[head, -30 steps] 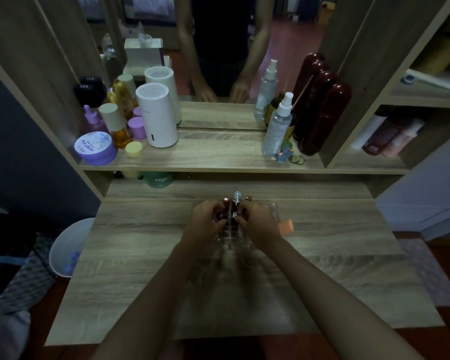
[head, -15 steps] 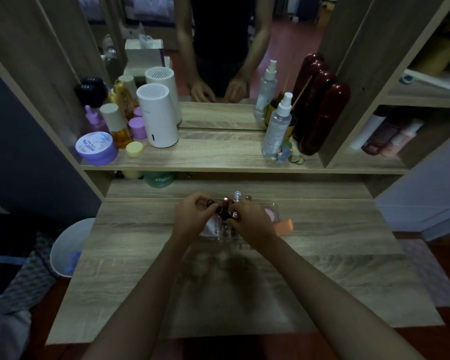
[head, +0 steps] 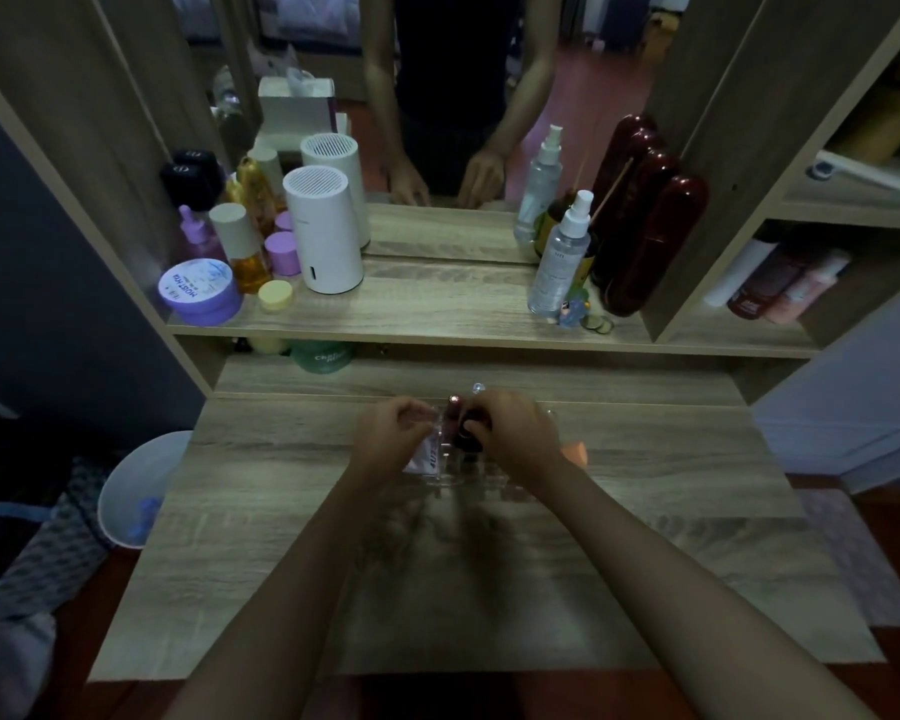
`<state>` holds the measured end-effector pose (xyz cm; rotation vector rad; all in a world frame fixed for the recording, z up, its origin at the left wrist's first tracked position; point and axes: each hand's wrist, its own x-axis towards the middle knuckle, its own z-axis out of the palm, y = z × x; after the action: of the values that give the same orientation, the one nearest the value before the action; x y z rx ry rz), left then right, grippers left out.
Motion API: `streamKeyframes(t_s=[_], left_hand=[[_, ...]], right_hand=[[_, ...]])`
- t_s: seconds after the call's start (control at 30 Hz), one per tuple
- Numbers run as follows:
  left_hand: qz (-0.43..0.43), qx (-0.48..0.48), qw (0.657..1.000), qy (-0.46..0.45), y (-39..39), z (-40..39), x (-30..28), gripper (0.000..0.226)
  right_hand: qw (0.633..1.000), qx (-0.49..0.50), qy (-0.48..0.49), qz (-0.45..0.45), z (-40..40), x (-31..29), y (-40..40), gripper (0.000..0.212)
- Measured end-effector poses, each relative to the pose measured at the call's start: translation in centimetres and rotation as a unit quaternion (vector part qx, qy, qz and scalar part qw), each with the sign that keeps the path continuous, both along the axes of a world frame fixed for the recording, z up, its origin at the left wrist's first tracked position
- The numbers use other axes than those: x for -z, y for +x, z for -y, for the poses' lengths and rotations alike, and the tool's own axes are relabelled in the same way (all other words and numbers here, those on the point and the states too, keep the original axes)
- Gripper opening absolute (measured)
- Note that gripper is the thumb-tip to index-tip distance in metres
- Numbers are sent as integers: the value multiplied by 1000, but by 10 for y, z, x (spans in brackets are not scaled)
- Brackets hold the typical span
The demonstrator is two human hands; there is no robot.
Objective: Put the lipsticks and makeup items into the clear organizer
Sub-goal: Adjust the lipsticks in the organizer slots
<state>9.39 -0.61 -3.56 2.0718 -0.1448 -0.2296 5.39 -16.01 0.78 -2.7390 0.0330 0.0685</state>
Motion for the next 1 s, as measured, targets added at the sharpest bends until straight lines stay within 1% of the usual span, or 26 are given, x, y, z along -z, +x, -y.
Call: streamKeyframes(t_s=[0.13, 0.2, 0.3, 0.43, 0.67, 0.87, 1.0], left_hand=[[12, 61, 998, 34, 1, 9, 3, 25], [21, 73, 996, 43, 0, 12, 4, 27], [47, 69, 995, 51, -1, 16, 7, 27], [79, 58, 993, 70, -3, 18, 11, 21], [88, 60, 991, 79, -6, 18, 13, 22], [86, 63, 990, 96, -3, 20, 13, 23], [71, 61, 990, 103, -4, 21, 13, 23]], right_hand=[[1000, -4, -12, 6, -5, 4, 0, 25], [1000, -16, -16, 3, -9, 5, 1, 25], [999, -34, -13, -7, -14, 6, 3, 23], [999, -31, -6, -21, -13, 10, 4, 23], [1000, -3, -4, 4, -1, 10, 1, 20], [999, 21, -37, -18, 2, 13, 2, 21], [997, 23, -67, -4, 1, 19, 1, 21]])
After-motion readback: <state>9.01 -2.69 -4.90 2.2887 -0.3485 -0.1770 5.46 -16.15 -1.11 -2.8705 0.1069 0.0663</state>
